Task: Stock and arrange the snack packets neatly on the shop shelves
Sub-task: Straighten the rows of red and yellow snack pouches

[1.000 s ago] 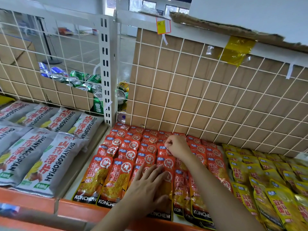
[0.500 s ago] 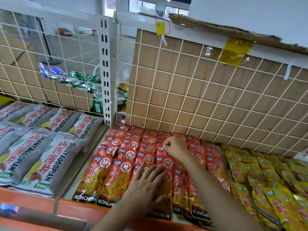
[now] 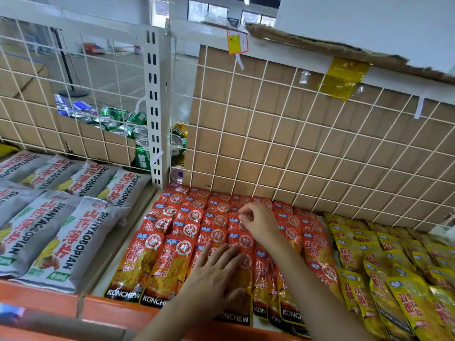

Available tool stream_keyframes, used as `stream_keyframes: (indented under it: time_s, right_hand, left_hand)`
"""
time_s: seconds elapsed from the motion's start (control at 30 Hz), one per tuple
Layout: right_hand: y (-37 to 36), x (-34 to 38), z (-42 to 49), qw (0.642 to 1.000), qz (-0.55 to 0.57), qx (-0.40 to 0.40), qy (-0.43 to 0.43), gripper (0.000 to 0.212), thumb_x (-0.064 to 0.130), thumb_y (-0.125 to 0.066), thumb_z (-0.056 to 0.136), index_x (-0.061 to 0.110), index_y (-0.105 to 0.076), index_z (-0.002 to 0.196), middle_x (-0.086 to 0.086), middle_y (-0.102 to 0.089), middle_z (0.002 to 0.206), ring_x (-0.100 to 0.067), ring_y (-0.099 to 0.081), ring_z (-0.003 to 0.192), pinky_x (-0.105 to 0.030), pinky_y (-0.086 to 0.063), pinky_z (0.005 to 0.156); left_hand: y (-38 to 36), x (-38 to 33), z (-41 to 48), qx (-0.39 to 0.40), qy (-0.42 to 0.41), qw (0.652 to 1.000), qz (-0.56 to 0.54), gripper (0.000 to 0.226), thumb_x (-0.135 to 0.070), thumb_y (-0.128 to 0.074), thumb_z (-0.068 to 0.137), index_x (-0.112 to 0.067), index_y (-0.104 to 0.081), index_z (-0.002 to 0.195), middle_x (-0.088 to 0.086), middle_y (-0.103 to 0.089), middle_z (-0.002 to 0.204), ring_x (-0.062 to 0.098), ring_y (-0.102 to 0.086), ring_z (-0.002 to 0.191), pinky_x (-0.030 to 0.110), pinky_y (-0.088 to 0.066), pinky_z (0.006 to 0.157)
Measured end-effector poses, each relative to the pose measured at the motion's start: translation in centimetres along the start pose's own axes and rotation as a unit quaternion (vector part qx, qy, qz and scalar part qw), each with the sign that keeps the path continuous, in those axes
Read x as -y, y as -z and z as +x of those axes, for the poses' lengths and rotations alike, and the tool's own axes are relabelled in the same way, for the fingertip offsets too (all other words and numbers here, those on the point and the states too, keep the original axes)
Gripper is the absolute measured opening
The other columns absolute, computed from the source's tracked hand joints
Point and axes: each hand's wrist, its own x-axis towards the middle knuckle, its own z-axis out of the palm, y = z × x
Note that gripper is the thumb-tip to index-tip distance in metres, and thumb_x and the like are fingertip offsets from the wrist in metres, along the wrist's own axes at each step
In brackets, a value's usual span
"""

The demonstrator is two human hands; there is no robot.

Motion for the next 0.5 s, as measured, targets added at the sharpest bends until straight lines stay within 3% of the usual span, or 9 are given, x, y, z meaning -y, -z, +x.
stream_keyframes:
  time_s: [0.13,0.23,0.33,0.5]
  right_hand:
    - [0.0,-0.5,-1.4,0.999,-0.026,0.028,0.023,0.015,0.03,-0.059,0.089,0.018,-0.065,0.096,0.004,-0.06,0.102,-0.009,-0.053,0.095,-0.019,-0.038,0.077]
    - [-0.3,-0.8,-2.1,0.998,-0.02,0.05,0.019,0.015,0.032,-0.061,0.088,0.02,-0.065,0.096,0.004,-0.058,0.106,-0.011,-0.053,0.1,-0.021,-0.04,0.082]
    - [-0.4,-0.8,-2.4,0.999,-0.012,0.043,0.021,0.012,0.031,-0.062,0.087,0.021,-0.063,0.092,0.003,-0.055,0.107,-0.011,-0.052,0.1,-0.021,-0.041,0.083]
    - [-0.4,-0.8,-2.5,0.999,-0.001,0.046,0.028,0.011,0.031,-0.061,0.087,0.021,-0.063,0.09,0.004,-0.054,0.106,-0.009,-0.05,0.099,-0.018,-0.036,0.08]
  left_hand:
    - [0.6,-0.2,0.1,-0.016,0.011,1.0,-0.009,0.06,-0.065,-0.014,0.092,-0.032,-0.046,0.131,-0.01,-0.055,0.132,0.01,-0.053,0.121,0.039,-0.028,0.1]
    - [1.3,-0.2,0.6,-0.013,0.028,0.999,-0.013,0.063,-0.063,-0.008,0.093,-0.031,-0.048,0.13,-0.008,-0.058,0.13,0.012,-0.057,0.118,0.041,-0.039,0.105]
    - [1.7,0.0,1.2,0.023,0.042,0.999,-0.013,0.067,-0.062,-0.006,0.093,-0.031,-0.056,0.125,-0.008,-0.061,0.125,0.013,-0.059,0.115,0.043,-0.047,0.091]
    - [1.8,0.1,1.6,0.059,0.039,0.997,-0.011,0.069,-0.063,-0.007,0.092,-0.031,-0.059,0.123,-0.007,-0.061,0.125,0.014,-0.059,0.115,0.044,-0.049,0.09]
